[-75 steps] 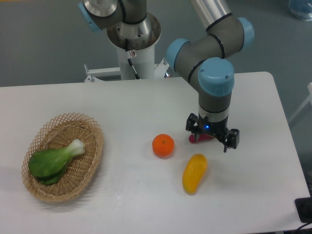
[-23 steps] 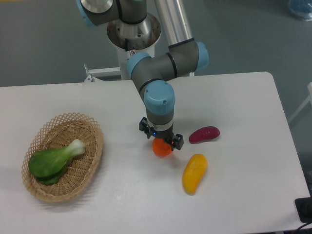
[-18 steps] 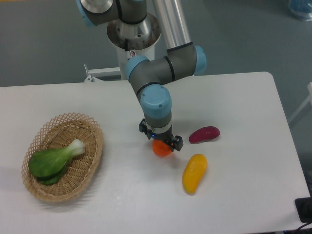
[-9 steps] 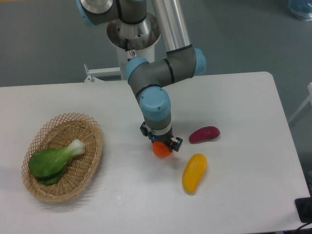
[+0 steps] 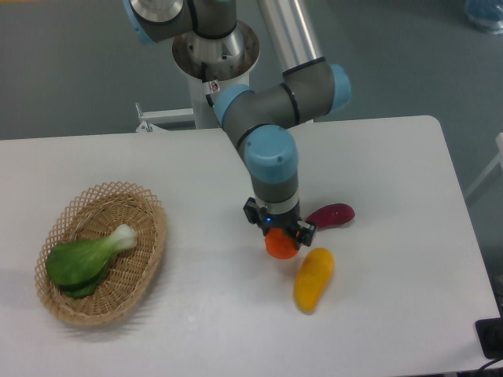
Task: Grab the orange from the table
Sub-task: 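Lift the held orange up and away from the table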
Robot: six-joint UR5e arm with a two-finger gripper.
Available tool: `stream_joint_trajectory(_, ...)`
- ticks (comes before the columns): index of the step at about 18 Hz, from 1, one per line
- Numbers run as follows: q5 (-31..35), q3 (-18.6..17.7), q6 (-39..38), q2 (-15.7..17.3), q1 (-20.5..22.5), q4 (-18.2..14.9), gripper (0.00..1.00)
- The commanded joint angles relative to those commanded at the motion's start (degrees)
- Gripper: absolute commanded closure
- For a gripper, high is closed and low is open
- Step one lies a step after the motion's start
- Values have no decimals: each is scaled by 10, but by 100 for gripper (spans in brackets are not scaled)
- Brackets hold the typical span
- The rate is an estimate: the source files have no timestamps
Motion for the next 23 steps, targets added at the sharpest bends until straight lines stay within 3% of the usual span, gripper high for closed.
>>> stream_joint_trajectory(8, 0, 55, 13, -10, 11, -32, 44)
stream_joint_trajectory(12, 1, 59, 49, -8, 11, -33, 43)
stream_joint_trajectory(23, -3, 58, 49, -5, 11, -32, 43)
